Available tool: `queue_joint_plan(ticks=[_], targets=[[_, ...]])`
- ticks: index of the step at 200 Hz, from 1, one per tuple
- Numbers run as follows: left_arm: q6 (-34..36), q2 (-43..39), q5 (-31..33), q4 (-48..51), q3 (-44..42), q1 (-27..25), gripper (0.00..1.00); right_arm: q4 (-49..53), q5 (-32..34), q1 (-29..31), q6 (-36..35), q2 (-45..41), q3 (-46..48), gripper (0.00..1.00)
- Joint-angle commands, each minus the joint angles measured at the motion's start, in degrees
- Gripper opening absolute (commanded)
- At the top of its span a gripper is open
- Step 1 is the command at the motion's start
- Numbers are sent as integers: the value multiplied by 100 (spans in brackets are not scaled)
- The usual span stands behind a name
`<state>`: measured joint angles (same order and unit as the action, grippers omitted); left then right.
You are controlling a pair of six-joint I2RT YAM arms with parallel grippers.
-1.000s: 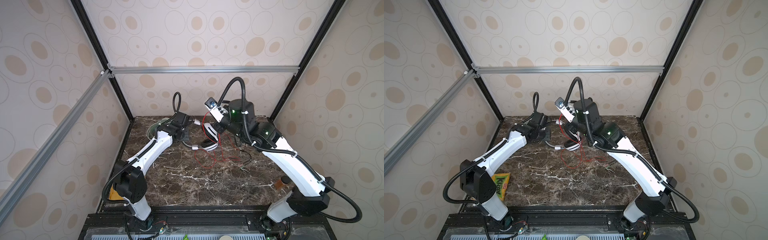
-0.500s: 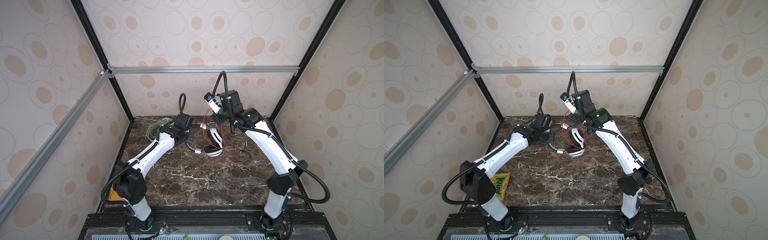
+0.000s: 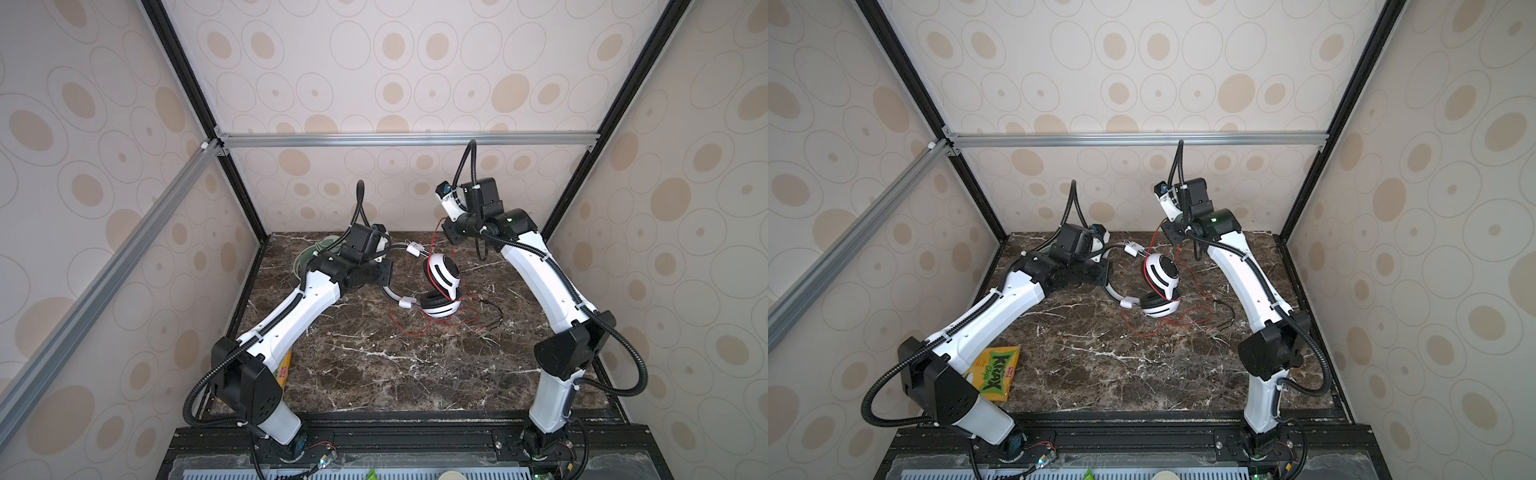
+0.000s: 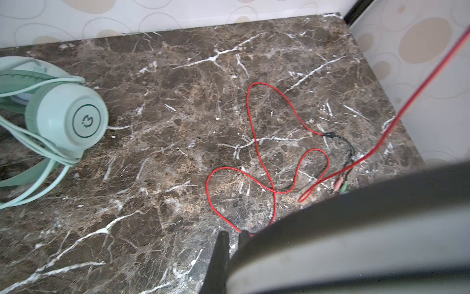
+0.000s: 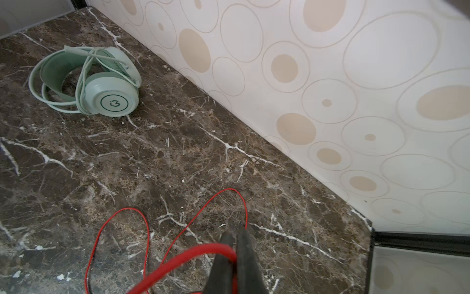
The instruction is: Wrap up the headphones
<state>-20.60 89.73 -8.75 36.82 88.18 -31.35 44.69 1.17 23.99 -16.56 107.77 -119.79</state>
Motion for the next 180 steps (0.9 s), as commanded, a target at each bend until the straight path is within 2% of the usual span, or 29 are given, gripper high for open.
queue_joint_plan(ticks=[1,27,43,54,68,73,89,111,122,147,180], targets=[[55,-301,-712,-505,16,-56,0,-230,-741,-63,274,-119,522,0],[52,-360,-881,-554,-8,-53,0,-562,-1438,-137,506,-227,1101,0],[61,-369,-914,-567,-20,-51,0,-881,-2055,-248,761,-304,1518,5],[63,-360,-972,-574,-20,-47,0,-1146,-2569,-357,960,-381,1841,14],[48,-377,-1079,-601,-34,-41,0,-1585,-3237,-561,1345,-497,2265,39],[31,-391,-1104,-622,-39,-35,0,-1740,-3423,-646,1510,-554,2442,45],[-55,-457,-1217,-707,-96,-28,0,-2614,-4036,-998,2179,-829,3227,49],[-315,-548,-1241,-819,-76,-9,0,-3986,-4719,-1366,3322,-1197,4339,49],[-643,-588,-1218,-919,-96,52,0,-4357,-4843,-1430,3679,-1404,4794,50],[-1468,-464,-1216,-855,-31,364,0,-4348,-4843,-1432,3782,-1937,5580,55],[-2297,-378,-1331,-757,-149,1125,0,-3986,-4344,-1356,3305,-2554,6382,58]])
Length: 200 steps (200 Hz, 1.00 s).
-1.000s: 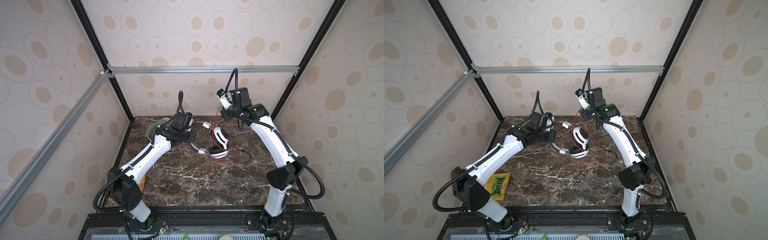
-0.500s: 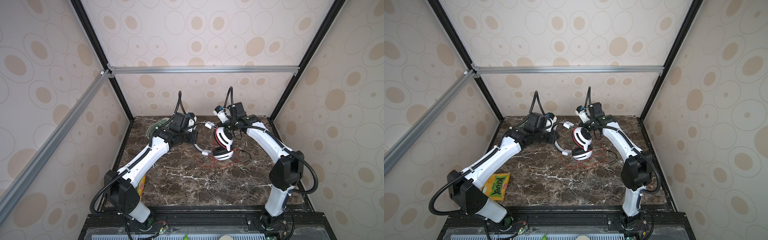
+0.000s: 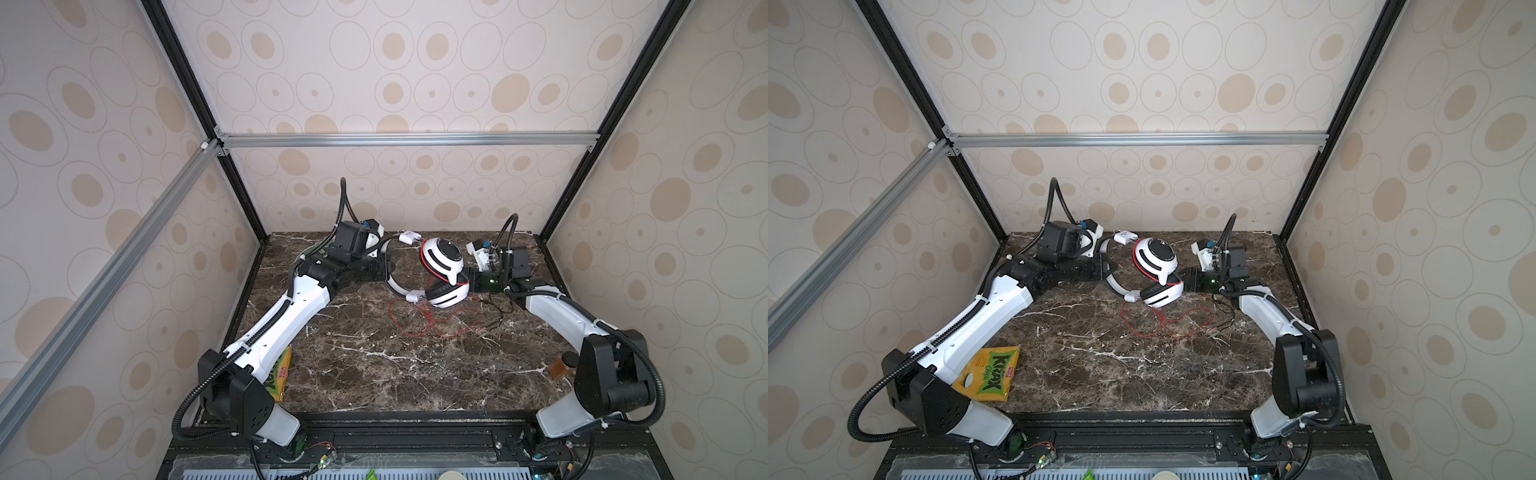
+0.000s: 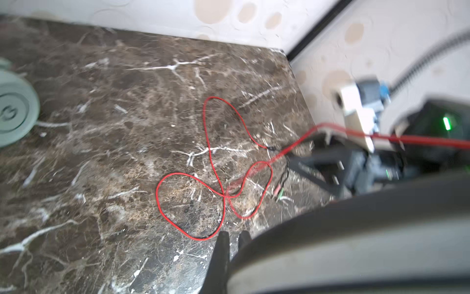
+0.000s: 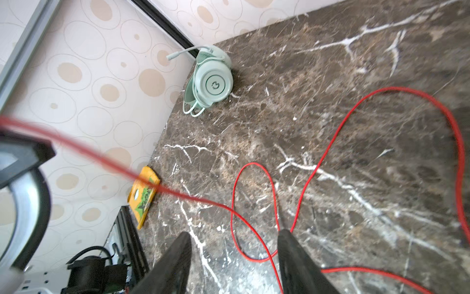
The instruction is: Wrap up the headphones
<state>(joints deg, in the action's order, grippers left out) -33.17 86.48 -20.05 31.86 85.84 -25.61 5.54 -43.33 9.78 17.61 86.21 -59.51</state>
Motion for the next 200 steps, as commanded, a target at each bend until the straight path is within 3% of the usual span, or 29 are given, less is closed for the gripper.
queue_joint_plan(ticks=[1,57,130,200], targets=[[-1055,-52,-210,-264,74,571,0,-67,115,75,-127,-406,375,58],[-1141,-113,-61,-182,351,709,0,618,1088,1321,-1502,156,360,59],[-999,57,219,321,1154,714,0,-22,1254,1496,-1384,734,646,59],[-1044,-75,342,440,1229,727,0,-409,1344,1623,-1247,912,816,57]])
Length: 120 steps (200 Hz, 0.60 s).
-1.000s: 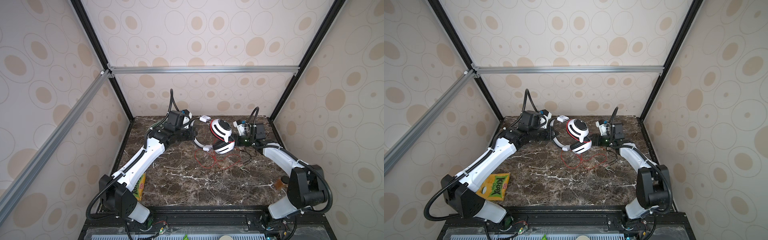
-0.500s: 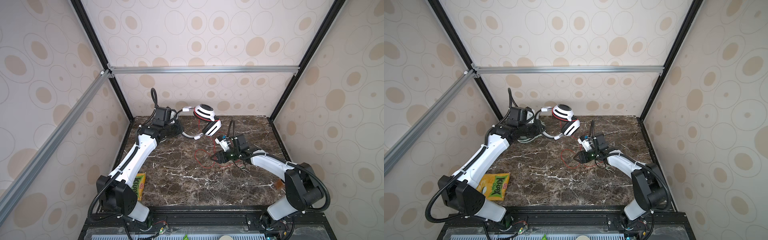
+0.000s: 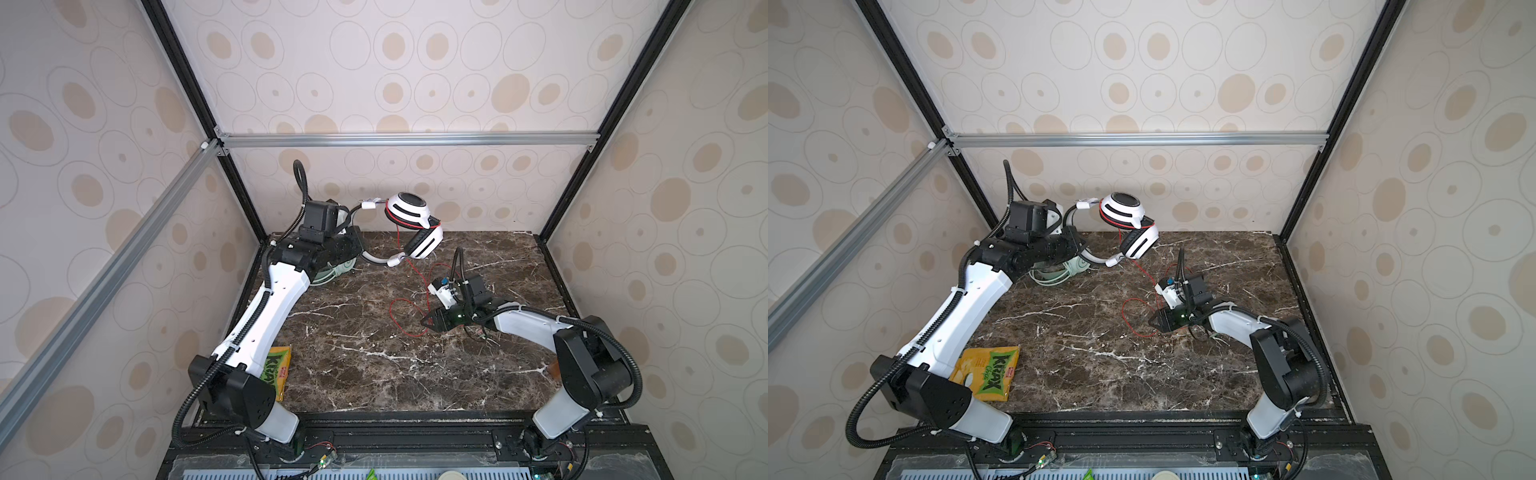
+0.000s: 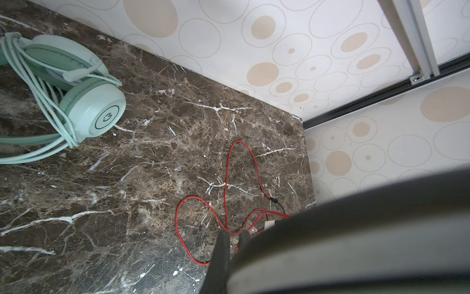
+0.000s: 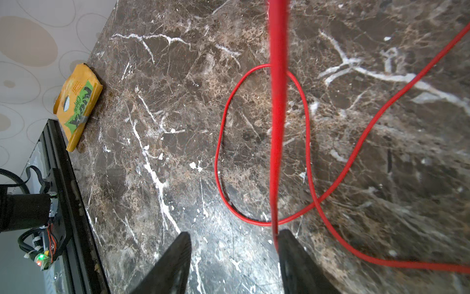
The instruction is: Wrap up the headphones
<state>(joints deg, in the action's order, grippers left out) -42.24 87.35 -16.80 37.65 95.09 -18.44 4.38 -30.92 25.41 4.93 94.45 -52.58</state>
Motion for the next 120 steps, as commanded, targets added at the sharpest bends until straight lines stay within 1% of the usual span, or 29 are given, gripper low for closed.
queue_joint_plan(ticks=[1,42,52,76,107,120], targets=[[-141,-169,22,-137,302,8,0,-304,107,65,23,89,124,57],[-265,-313,25,-167,130,90,0,-540,191,76,80,495,107,54],[-294,-320,-6,-185,93,125,0,-649,153,85,114,561,161,53],[-374,-324,-23,-216,45,199,0,-852,66,138,244,574,304,41],[-506,-259,-153,-318,21,303,0,-870,-36,228,286,347,569,18],[-550,-228,-213,-349,26,347,0,-854,-37,262,258,162,722,11]])
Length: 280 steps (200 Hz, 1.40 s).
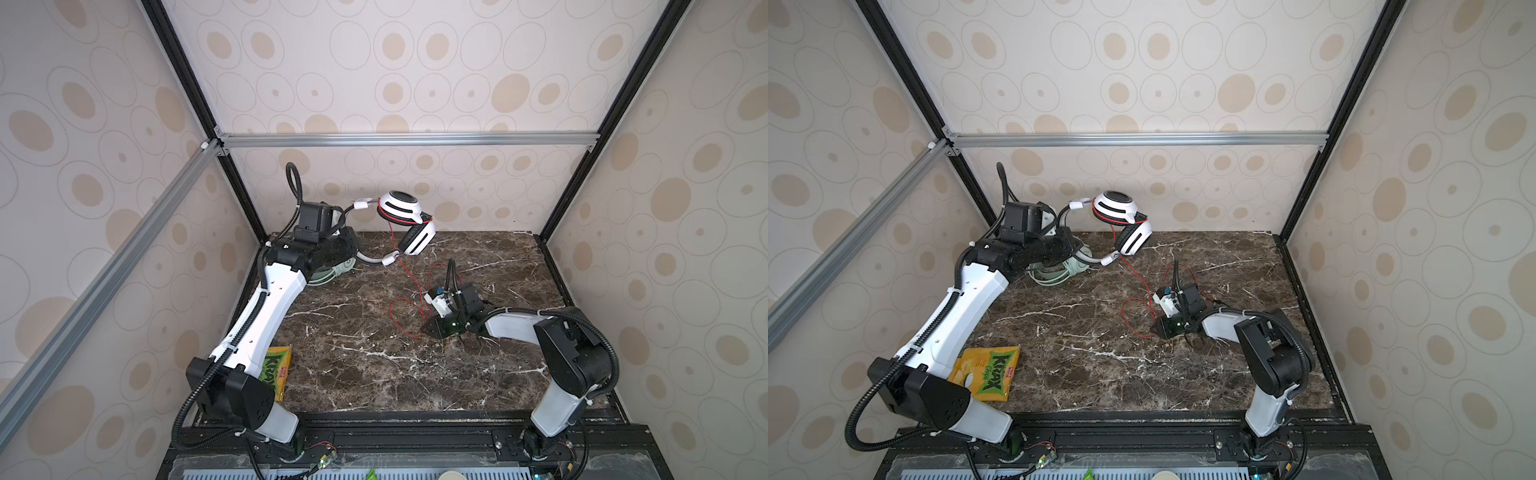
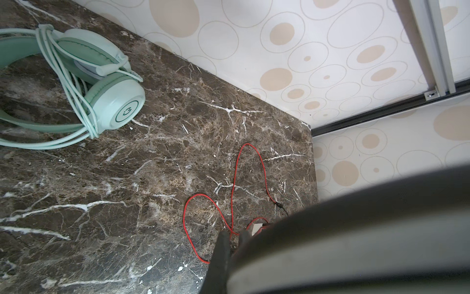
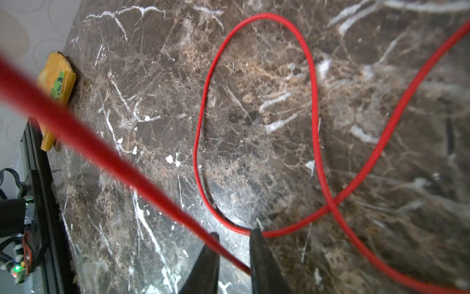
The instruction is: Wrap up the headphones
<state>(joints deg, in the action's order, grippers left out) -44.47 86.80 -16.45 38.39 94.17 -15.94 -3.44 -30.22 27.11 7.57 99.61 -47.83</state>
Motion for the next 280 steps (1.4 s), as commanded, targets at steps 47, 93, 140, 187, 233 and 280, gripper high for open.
queue_joint_plan(ticks=[47,93,140,187,233,280], targets=[[-534,-208,-181,-556,-29,257,0,318,-127,176,-123,-1086,651,0],[-720,-289,145,-611,-147,314,0,815,64,392,-305,-1817,904,0],[-571,-17,1511,-65,227,394,0,1853,1400,1375,-634,-2731,934,0],[-185,324,2563,529,717,581,0,2543,2396,1935,-603,-3637,817,0],[-108,350,2959,581,419,584,0,3148,2851,2216,-849,-3811,175,0],[-54,415,3939,957,194,212,0,4120,3672,2661,-1526,-3538,-1224,0]])
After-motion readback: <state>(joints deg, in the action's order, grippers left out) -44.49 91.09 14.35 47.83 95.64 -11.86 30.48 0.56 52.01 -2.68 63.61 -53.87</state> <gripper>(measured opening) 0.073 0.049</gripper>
